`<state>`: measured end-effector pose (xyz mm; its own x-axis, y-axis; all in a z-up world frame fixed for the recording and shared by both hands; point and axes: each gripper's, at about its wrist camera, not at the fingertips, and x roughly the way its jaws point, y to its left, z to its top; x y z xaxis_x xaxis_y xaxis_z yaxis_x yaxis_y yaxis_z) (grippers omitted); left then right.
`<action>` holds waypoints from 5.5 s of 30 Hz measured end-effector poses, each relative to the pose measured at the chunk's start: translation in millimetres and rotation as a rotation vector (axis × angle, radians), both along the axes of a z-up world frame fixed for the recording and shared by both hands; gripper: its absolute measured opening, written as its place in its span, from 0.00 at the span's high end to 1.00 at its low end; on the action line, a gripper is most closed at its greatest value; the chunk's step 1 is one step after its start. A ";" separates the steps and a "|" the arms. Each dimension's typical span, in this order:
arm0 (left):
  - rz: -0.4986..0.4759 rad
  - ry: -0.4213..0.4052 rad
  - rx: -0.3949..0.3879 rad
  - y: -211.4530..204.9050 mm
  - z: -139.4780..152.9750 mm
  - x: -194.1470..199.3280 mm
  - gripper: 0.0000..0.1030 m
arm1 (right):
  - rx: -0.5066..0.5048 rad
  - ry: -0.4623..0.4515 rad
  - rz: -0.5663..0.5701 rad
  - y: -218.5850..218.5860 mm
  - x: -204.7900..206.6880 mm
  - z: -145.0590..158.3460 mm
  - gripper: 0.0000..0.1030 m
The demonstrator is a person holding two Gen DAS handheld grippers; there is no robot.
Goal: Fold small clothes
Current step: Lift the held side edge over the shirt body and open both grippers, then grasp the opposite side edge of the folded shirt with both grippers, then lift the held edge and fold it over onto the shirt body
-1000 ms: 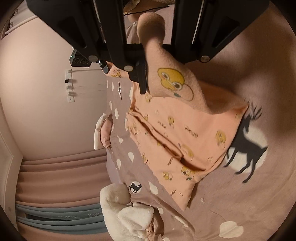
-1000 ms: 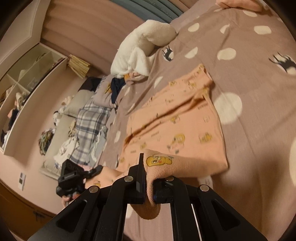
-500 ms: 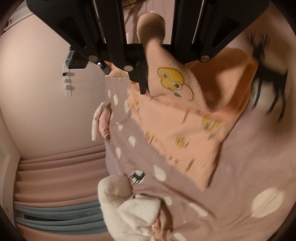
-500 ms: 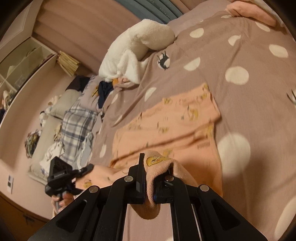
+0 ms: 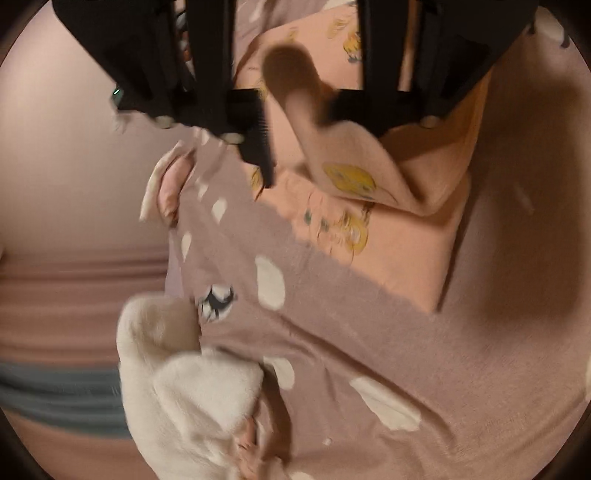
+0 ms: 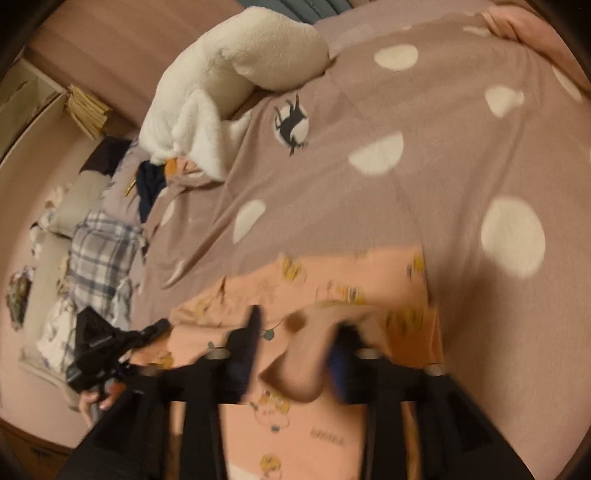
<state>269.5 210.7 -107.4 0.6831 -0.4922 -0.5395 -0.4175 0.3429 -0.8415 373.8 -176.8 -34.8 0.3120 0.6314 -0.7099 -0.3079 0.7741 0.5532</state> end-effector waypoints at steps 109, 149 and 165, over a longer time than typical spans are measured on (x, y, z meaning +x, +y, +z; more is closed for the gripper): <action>-0.056 -0.051 0.261 -36.1 -18.7 -129.8 0.97 | 0.023 -0.005 -0.192 -19.7 -117.2 -55.2 0.92; 0.014 -0.091 0.450 -59.0 -16.3 -156.0 0.96 | 0.039 -0.020 -0.121 -33.4 -137.5 -49.0 0.93; -0.010 -0.195 0.213 -33.7 -38.2 -103.6 0.21 | 0.029 0.039 -0.099 -38.2 -129.9 -80.4 0.93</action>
